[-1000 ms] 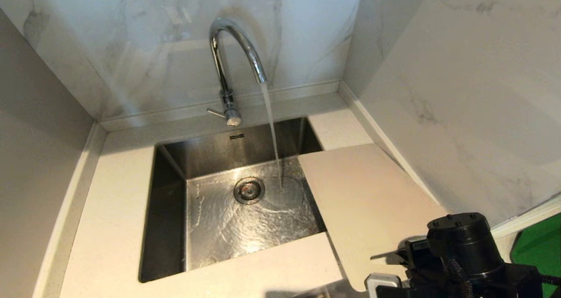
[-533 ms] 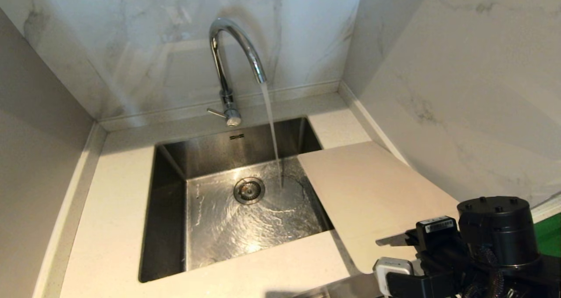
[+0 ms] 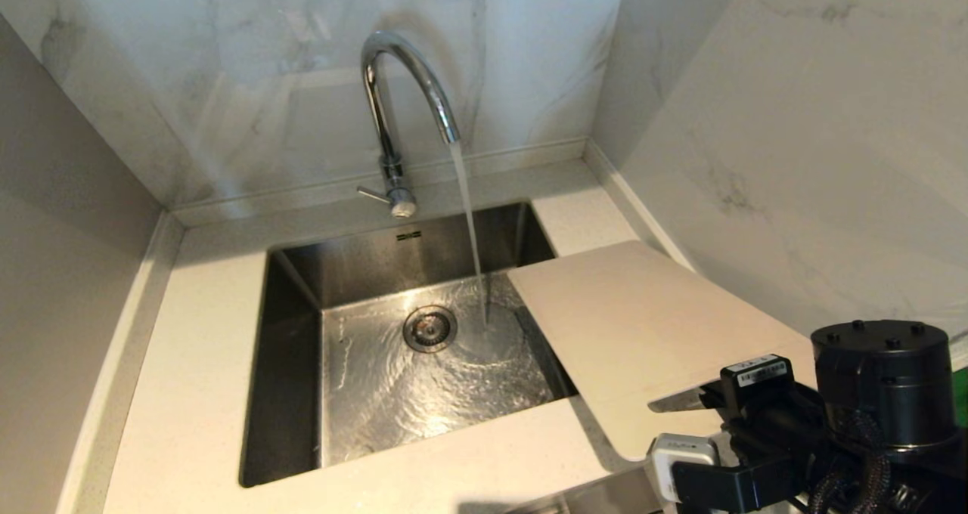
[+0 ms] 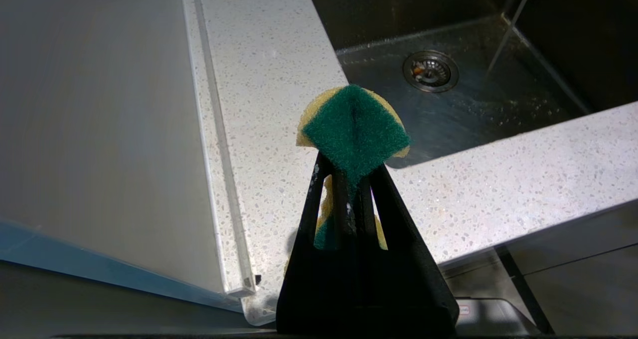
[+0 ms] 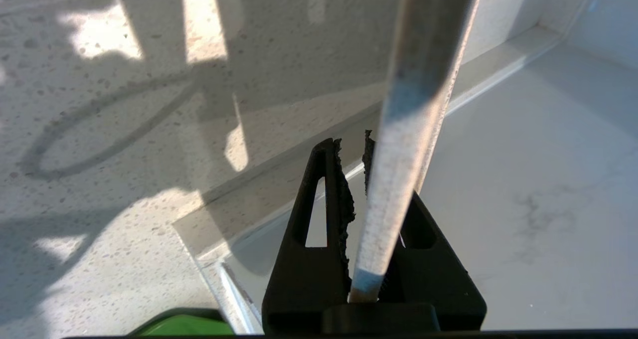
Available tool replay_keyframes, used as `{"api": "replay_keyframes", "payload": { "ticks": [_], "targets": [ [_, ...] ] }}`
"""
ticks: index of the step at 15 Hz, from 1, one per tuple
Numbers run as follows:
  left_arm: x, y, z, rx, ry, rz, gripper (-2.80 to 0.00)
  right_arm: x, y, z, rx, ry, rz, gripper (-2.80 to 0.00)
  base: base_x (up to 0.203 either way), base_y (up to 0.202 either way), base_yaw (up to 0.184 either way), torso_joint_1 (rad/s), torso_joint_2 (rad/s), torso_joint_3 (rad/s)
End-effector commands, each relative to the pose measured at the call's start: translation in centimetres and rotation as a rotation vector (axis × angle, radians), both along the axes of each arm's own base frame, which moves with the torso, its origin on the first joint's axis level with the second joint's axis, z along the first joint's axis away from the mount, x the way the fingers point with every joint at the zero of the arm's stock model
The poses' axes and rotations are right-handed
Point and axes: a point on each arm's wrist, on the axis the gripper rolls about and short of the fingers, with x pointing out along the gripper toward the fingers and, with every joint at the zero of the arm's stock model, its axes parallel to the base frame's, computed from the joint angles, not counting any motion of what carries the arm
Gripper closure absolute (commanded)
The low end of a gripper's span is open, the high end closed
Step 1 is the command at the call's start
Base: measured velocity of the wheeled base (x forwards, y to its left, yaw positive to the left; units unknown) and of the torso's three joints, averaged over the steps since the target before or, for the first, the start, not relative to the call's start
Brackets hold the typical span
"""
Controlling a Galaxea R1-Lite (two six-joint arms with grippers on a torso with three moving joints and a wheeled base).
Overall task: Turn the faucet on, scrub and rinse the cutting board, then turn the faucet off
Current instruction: Pick up the cutting board
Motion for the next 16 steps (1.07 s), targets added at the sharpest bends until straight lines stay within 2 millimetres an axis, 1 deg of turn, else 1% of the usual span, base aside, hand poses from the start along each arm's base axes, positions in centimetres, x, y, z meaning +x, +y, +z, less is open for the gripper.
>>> {"api": "replay_keyframes", "payload": {
  "ticks": [1,5,9,14,16],
  "targets": [
    [0.0,0.0,0.0,0.0,0.001,0.0,0.0,-0.1,0.0,0.6,0.004,-0.03,0.008,0.0,0.0,0.0,0.0,0.0,0.0,0.0],
    [0.0,0.0,0.0,0.0,0.001,0.0,0.0,0.5,0.3,1.7,-0.004,-0.141,0.044,0.0,0.0,0.0,0.0,0.0,0.0,0.0],
    [0.0,0.0,0.0,0.0,0.001,0.0,0.0,0.8,0.5,2.1,-0.026,-0.156,0.07,0.0,0.0,0.0,0.0,0.0,0.0,0.0],
    [0.0,0.0,0.0,0.001,0.001,0.0,0.0,0.9,0.6,2.5,-0.014,-0.202,0.078,0.0,0.0,0.0,0.0,0.0,0.0,0.0],
    [0.0,0.0,0.0,0.0,0.001,0.0,0.0,1.0,0.6,2.5,-0.007,-0.201,0.11,0.0,0.0,0.0,0.0,0.0,0.0,0.0]
  ]
}}
